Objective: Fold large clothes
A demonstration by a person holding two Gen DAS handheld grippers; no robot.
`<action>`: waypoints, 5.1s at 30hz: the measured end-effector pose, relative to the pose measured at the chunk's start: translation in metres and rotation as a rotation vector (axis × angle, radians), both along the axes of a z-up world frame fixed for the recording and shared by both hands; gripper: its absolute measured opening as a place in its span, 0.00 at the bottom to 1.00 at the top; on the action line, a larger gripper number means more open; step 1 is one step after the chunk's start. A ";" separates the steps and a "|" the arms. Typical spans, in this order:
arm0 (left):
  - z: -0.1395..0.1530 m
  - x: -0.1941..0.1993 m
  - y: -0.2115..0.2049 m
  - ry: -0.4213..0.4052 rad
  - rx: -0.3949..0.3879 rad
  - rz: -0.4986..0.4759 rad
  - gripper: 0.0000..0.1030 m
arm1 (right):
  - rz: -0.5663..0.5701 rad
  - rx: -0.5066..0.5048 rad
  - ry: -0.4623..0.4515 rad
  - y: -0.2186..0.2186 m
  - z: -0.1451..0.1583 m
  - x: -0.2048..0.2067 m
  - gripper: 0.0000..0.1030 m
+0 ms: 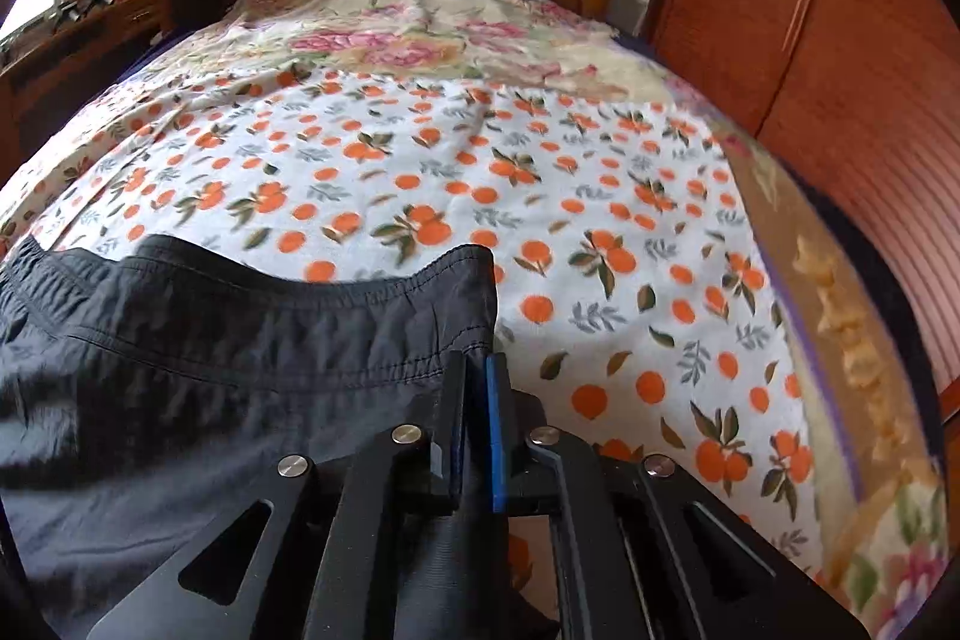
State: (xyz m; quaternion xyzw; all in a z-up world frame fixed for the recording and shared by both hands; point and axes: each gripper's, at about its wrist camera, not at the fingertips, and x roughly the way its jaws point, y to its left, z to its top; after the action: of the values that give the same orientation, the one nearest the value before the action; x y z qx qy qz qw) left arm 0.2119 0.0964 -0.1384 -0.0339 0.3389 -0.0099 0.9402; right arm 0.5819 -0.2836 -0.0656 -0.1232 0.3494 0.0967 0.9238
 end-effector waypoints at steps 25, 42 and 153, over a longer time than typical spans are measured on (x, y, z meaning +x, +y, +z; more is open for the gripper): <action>0.000 -0.040 0.064 -0.033 -0.021 0.070 0.78 | 0.332 -0.070 0.249 0.216 -0.049 -0.033 0.45; 0.001 -0.043 0.054 -0.018 0.017 0.056 0.78 | 0.380 -0.056 0.061 0.243 -0.013 -0.050 0.12; 0.030 -0.129 -0.001 -0.014 0.032 0.086 0.43 | 0.103 0.154 -0.012 -0.139 -0.061 -0.336 0.48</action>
State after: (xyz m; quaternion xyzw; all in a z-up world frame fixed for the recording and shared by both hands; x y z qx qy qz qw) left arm 0.0831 0.0950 -0.1083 -0.0331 0.3308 0.0355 0.9425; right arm 0.2458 -0.4222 -0.1269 -0.0702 0.3287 0.1701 0.9263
